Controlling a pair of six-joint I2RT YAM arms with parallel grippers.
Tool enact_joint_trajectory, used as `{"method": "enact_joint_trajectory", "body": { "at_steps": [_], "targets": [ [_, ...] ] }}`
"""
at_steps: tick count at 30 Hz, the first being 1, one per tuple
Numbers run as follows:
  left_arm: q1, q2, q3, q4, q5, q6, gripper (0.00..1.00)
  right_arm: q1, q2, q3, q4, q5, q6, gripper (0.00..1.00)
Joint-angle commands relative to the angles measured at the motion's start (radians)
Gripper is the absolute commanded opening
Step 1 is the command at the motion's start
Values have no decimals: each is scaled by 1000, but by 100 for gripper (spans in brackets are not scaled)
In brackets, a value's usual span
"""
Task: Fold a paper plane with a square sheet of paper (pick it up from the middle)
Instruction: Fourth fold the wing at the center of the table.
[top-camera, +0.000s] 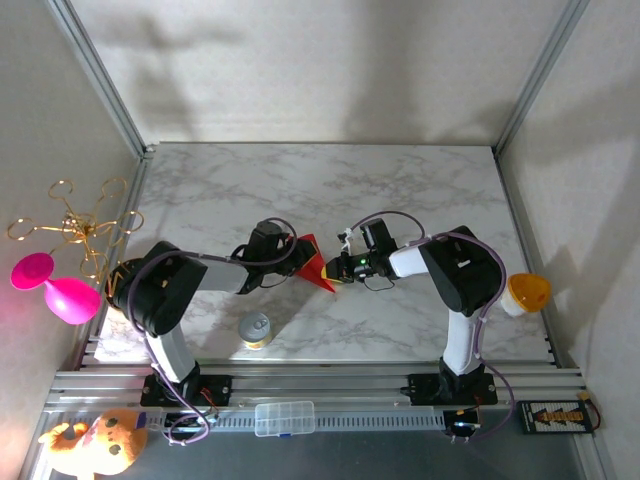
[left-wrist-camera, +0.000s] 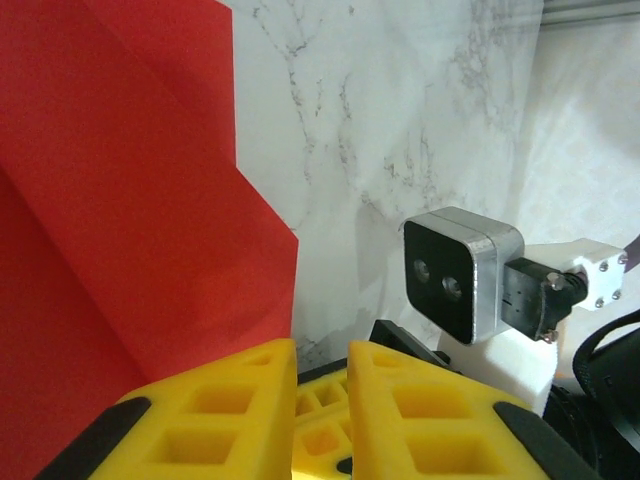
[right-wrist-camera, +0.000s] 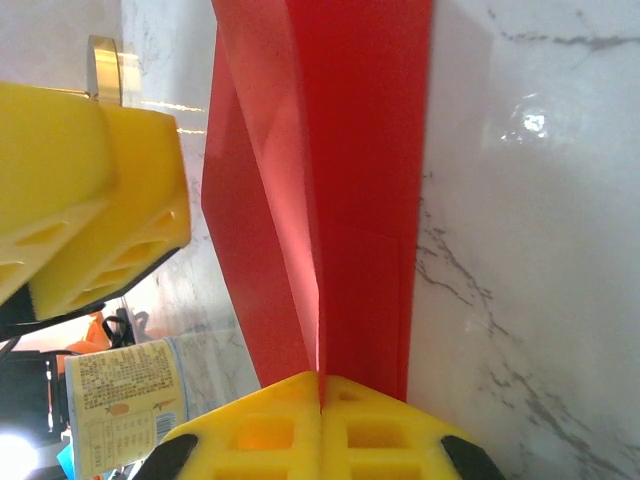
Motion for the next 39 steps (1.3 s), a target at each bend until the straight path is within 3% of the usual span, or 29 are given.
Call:
{"method": "enact_joint_trajectory", "body": {
  "at_steps": [1,18,28,39],
  "targets": [
    [8,26,-7,53,29,-11,20,-8,61,-18,-125,87,-5,5],
    [8,98,-9,71,28,-10,18,-10,72,-7,-149,93,-14,9],
    [8,117,-17,69,22,-12,18,-9,69,7,-176,88,-26,17],
    [9,134,-8,66,25,-10,18,-8,37,109,-317,69,-66,20]
  ]
}}
